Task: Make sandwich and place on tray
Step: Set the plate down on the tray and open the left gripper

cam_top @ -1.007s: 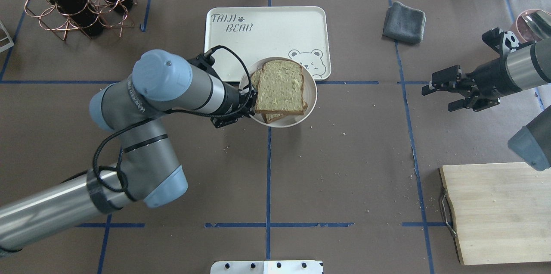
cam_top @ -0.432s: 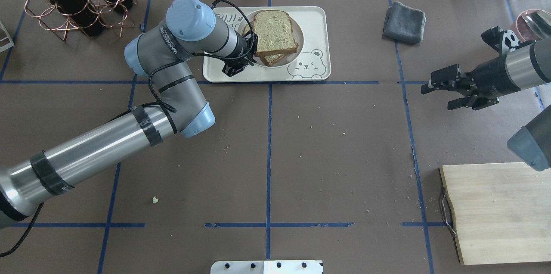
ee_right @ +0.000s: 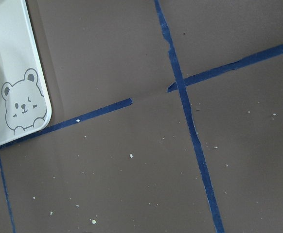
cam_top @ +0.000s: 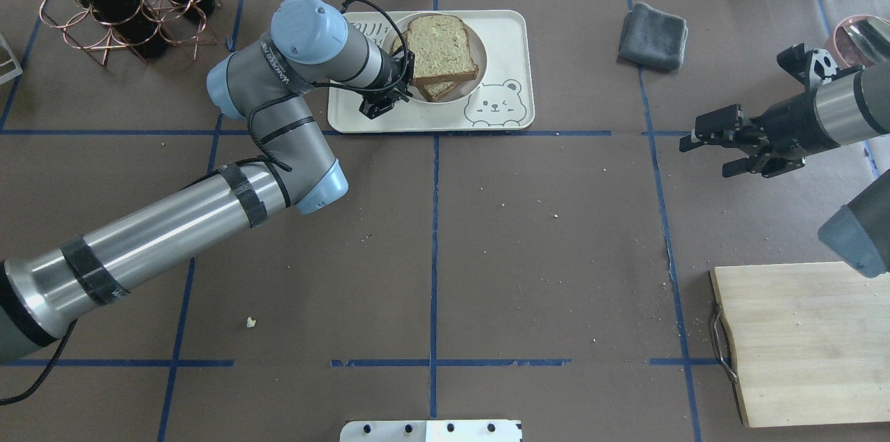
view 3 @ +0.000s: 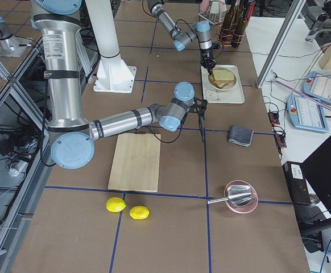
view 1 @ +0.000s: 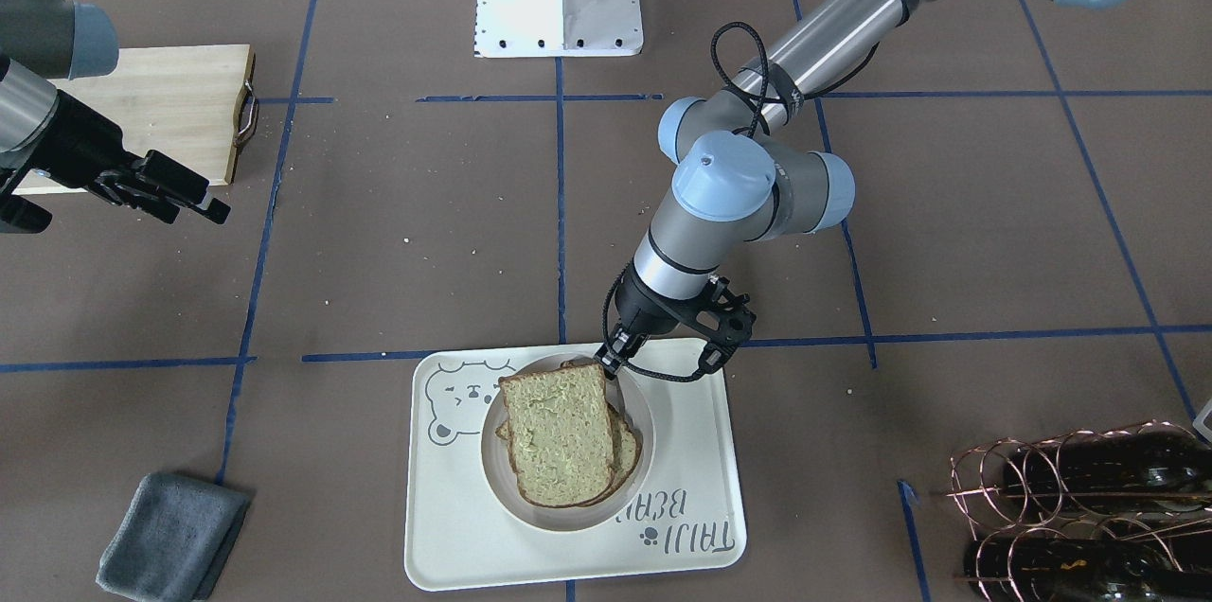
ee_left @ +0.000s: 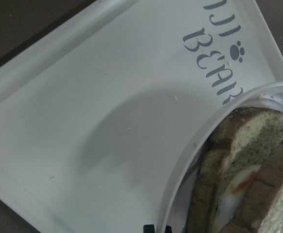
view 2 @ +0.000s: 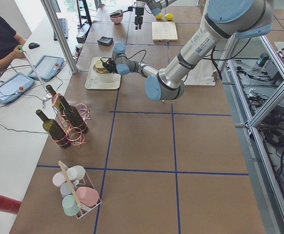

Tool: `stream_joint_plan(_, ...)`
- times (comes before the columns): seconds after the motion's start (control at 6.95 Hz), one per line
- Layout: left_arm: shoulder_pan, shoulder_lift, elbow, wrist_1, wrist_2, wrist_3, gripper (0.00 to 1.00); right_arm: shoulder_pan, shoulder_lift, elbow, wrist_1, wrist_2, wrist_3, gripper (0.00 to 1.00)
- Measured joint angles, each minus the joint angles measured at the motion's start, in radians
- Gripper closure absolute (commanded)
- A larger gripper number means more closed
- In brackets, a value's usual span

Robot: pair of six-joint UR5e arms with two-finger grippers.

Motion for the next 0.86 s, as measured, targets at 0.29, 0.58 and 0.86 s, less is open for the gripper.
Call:
stream_joint_plan(0.29, 0.0, -0.005, 0.022, -0.015, 0.003, 0.005, 0.68, -0.002, -0.001, 0.0, 0.0, -0.002, 0.001, 0.0)
stream_joint_plan(0.58, 0.001, -0.005, 0.024, -0.018, 0.003, 0.025, 0.61, -0.001, 0.001, 0.001, 0.0, -0.002, 0.001, 0.0)
stream_joint_plan(0.86, -0.007, 0.026, -0.013, -0.011, 0.004, 0.097, 0.63, -0.001, 0.001, 0.0, 0.0, -0.002, 0.0, 0.0)
